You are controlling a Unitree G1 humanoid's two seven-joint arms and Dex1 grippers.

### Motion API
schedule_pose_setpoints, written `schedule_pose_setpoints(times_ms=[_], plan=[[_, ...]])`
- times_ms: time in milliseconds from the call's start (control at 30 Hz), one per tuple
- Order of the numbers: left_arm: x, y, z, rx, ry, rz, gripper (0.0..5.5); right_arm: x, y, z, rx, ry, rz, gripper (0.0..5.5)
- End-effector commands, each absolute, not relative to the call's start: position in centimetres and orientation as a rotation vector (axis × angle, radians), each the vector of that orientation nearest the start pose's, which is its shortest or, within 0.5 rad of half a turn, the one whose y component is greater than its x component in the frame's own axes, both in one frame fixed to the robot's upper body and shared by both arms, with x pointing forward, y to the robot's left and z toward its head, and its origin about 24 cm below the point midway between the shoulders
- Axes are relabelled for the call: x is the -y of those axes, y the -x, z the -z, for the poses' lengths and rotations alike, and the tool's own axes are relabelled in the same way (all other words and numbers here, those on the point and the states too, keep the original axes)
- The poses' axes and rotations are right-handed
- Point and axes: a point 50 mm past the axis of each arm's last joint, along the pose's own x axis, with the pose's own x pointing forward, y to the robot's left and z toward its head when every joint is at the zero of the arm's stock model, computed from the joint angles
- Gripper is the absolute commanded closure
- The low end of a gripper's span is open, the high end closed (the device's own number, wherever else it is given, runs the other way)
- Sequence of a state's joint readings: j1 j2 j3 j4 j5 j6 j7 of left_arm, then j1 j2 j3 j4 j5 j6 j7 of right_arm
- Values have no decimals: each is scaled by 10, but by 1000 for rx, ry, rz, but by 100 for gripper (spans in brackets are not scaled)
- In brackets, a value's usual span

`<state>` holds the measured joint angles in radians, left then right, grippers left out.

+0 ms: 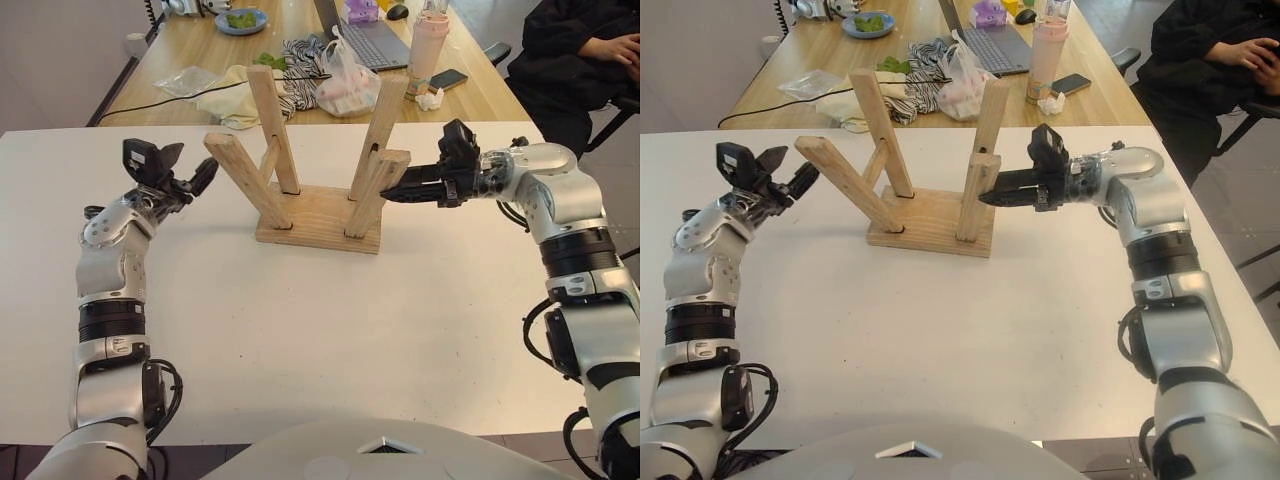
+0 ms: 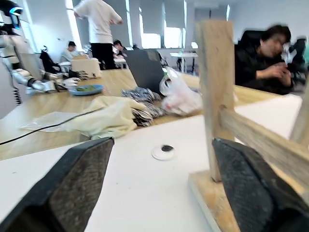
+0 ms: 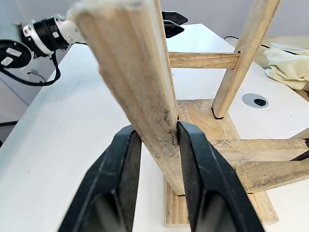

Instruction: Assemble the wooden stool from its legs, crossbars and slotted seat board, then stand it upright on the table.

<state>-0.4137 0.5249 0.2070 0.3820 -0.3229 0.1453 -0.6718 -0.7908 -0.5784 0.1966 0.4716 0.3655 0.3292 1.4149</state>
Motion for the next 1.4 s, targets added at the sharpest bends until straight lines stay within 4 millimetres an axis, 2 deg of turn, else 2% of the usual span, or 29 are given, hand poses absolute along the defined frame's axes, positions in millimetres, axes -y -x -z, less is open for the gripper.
schedule_pose_setpoints(times_ms=[33,133,200,267,333,467,533,633,767,833,1000,1100,1200,1267,1400], plan=[[-264,-306,-87,-256,-230,566,175,187,-338,-139,-385,322,-1354,380],[-267,-301,-79,-370,-240,668,151,192,-339,-142,-372,375,-1330,338],[-269,-301,-78,-407,-249,698,116,195,-339,-152,-334,380,-1309,300],[-267,-304,-76,-423,-267,720,88,199,-336,-150,-338,351,-1290,295],[-258,-309,-74,-422,-259,783,84,199,-327,-124,-409,299,-1286,295],[-239,-323,-77,-395,-222,879,84,180,-317,-71,-460,139,-1215,295],[-233,-331,-78,-375,-192,900,84,169,-321,-59,-445,89,-1164,295],[-226,-337,-77,-376,-170,922,84,154,-328,-53,-420,38,-1126,295],[-214,-341,-66,-418,-141,976,145,134,-336,-47,-404,-21,-1085,295],[-209,-340,-59,-445,-122,998,176,131,-335,-41,-420,-19,-1088,324],[-194,-333,-36,-525,15,1044,247,135,-331,-29,-487,-51,-1094,394],[-187,-323,-16,-611,120,1036,291,141,-323,-17,-581,-44,-1123,395],[-181,-316,-10,-648,308,1054,335,147,-316,-12,-670,-150,-1140,395],[-179,-312,-7,-658,510,1000,348,150,-312,-14,-726,-246,-1160,395],[-184,-279,7,-749,787,959,354,160,-300,-24,-809,-385,-1216,395]])
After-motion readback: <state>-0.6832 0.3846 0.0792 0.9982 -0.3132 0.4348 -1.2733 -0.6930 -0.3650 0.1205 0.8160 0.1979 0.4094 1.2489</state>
